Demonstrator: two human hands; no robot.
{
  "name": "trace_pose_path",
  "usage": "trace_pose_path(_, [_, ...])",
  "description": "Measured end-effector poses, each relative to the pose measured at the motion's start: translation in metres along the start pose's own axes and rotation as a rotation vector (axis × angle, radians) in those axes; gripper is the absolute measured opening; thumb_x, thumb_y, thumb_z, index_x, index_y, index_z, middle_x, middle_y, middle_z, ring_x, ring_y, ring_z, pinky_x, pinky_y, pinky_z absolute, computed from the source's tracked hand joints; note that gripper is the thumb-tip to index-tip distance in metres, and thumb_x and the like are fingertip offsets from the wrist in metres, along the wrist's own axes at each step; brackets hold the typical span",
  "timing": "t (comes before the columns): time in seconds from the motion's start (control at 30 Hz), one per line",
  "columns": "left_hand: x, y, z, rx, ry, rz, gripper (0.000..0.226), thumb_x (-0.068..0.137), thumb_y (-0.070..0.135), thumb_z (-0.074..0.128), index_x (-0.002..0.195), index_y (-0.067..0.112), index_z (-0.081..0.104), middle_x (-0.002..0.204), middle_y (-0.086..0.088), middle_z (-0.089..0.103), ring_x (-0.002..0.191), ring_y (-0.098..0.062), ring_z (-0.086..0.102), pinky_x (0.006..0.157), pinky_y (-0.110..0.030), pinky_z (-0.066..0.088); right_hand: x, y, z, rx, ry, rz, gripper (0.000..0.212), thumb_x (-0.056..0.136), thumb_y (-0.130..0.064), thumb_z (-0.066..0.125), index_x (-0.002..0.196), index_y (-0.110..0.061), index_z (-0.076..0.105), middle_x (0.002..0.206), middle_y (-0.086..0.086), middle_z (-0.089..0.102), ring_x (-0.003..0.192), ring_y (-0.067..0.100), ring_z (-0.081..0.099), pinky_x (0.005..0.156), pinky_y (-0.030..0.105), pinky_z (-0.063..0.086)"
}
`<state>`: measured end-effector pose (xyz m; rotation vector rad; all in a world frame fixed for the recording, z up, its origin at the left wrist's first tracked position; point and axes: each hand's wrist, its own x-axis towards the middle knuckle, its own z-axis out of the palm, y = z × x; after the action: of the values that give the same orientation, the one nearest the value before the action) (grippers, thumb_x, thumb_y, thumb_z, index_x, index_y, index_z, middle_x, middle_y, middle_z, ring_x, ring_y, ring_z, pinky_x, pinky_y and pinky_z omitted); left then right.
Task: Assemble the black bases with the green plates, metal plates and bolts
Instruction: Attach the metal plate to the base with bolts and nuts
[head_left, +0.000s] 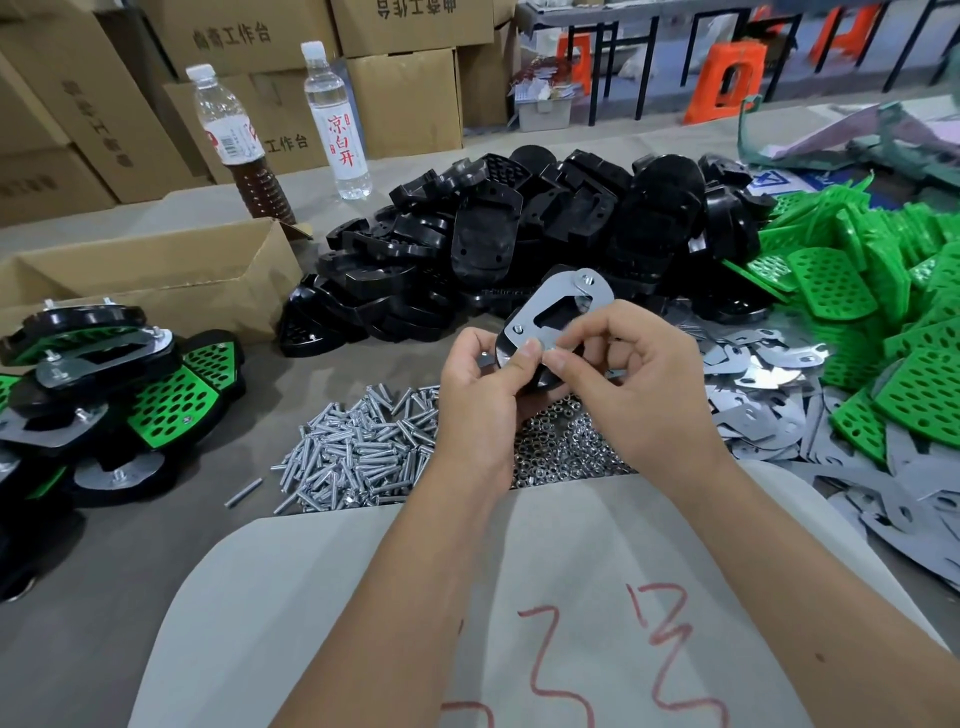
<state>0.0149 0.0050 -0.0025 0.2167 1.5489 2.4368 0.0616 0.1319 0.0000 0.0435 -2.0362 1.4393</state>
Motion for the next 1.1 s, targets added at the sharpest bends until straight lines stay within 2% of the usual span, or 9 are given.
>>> trace_pose_path(0.1, [-0.0004,0.0014,-0.0009,-0.032,-0.037,-0.011,0.010,0.103,0.002,0.059,0.105,0.008,0.051,0.095,-0.017,0.073,0.087,-0.025,0.075,0.073,-0.034,0.062,-0.0004,0.0000,-0.0001,0.008,-0.055,-0.008,0.019,0.091,0.002,0.076,0.095,-0.016,0.081,0.081,0.009,0.058,0.062,0.017,0.068,0.048,0.012,0.047])
trace_pose_path(0.2, [-0.0010,0.0025,-0.0009,-0.043,-0.083,-0.027,0.011,0.103,0.003,0.060,0.109,0.008,0.053,0.103,-0.021,0.075,0.093,-0.029,0.075,0.077,-0.036,0.062,-0.0013,0.0014,-0.0009,0.009,-0.032,0.022,0.013,0.090,0.000,0.077,0.089,-0.013,0.078,0.081,0.007,0.063,0.056,0.016,0.068,0.040,0.026,0.048])
trace_pose_path(0.33, [-0.0008,0.0008,-0.0004,-0.044,-0.079,-0.023,0.011,0.101,0.005,0.063,0.107,0.007,0.054,0.105,-0.027,0.074,0.093,-0.032,0.074,0.079,-0.039,0.063,-0.0023,0.0021,-0.0012,0.040,0.012,0.044,0.015,0.090,-0.005,0.079,0.082,-0.009,0.068,0.073,0.015,0.065,0.048,0.010,0.066,0.038,0.025,0.045])
trace_pose_path(0.47, [0.0006,0.0001,-0.0010,-0.043,-0.039,-0.020,0.010,0.100,0.004,0.065,0.101,0.006,0.056,0.102,-0.024,0.073,0.092,-0.031,0.074,0.077,-0.038,0.063,-0.0019,0.0026,-0.0017,0.049,0.010,0.046,0.014,0.091,-0.007,0.079,0.084,-0.010,0.068,0.065,0.012,0.060,0.046,0.010,0.065,0.038,0.023,0.045])
trace_pose_path(0.6, [0.0008,-0.0003,-0.0021,-0.051,-0.014,-0.017,0.009,0.100,0.005,0.066,0.102,0.004,0.057,0.100,-0.020,0.074,0.091,-0.030,0.076,0.074,-0.036,0.063,0.0000,0.0020,-0.0017,-0.013,-0.054,-0.021,0.015,0.092,0.003,0.074,0.100,-0.009,0.076,0.081,0.011,0.056,0.052,0.011,0.066,0.043,0.025,0.050])
trace_pose_path(0.7, [0.0002,-0.0005,-0.0025,-0.027,-0.052,-0.035,0.011,0.102,0.010,0.065,0.107,0.006,0.055,0.098,-0.017,0.076,0.088,-0.030,0.078,0.068,-0.040,0.064,0.0003,0.0017,-0.0018,-0.008,-0.041,-0.034,0.018,0.092,0.006,0.073,0.101,-0.009,0.077,0.086,0.015,0.054,0.053,0.013,0.066,0.044,0.026,0.052])
trace_pose_path(0.97, [-0.0004,0.0001,-0.0016,-0.011,-0.064,-0.026,0.012,0.103,0.008,0.061,0.112,0.004,0.055,0.106,-0.024,0.073,0.089,-0.027,0.075,0.073,-0.036,0.062,-0.0017,0.0030,0.0000,-0.027,0.001,-0.029,0.013,0.089,-0.001,0.079,0.086,-0.013,0.076,0.083,0.009,0.059,0.057,0.018,0.068,0.042,0.032,0.054])
trace_pose_path(1.03, [-0.0006,-0.0007,-0.0003,0.005,-0.047,-0.022,0.010,0.103,0.006,0.061,0.111,0.005,0.055,0.101,-0.020,0.073,0.087,-0.025,0.073,0.074,-0.033,0.061,-0.0005,0.0045,-0.0002,-0.063,0.048,-0.029,0.019,0.086,-0.007,0.083,0.078,-0.019,0.070,0.075,0.005,0.059,0.058,0.025,0.067,0.042,0.041,0.054])
trace_pose_path(1.1, [-0.0001,-0.0013,0.0001,0.023,-0.025,-0.015,0.008,0.103,0.006,0.060,0.109,0.006,0.055,0.096,-0.019,0.070,0.084,-0.026,0.069,0.074,-0.034,0.062,0.0002,0.0054,-0.0006,-0.073,0.034,-0.042,0.016,0.084,-0.014,0.085,0.084,-0.023,0.071,0.072,0.003,0.057,0.062,0.034,0.065,0.046,0.049,0.054])
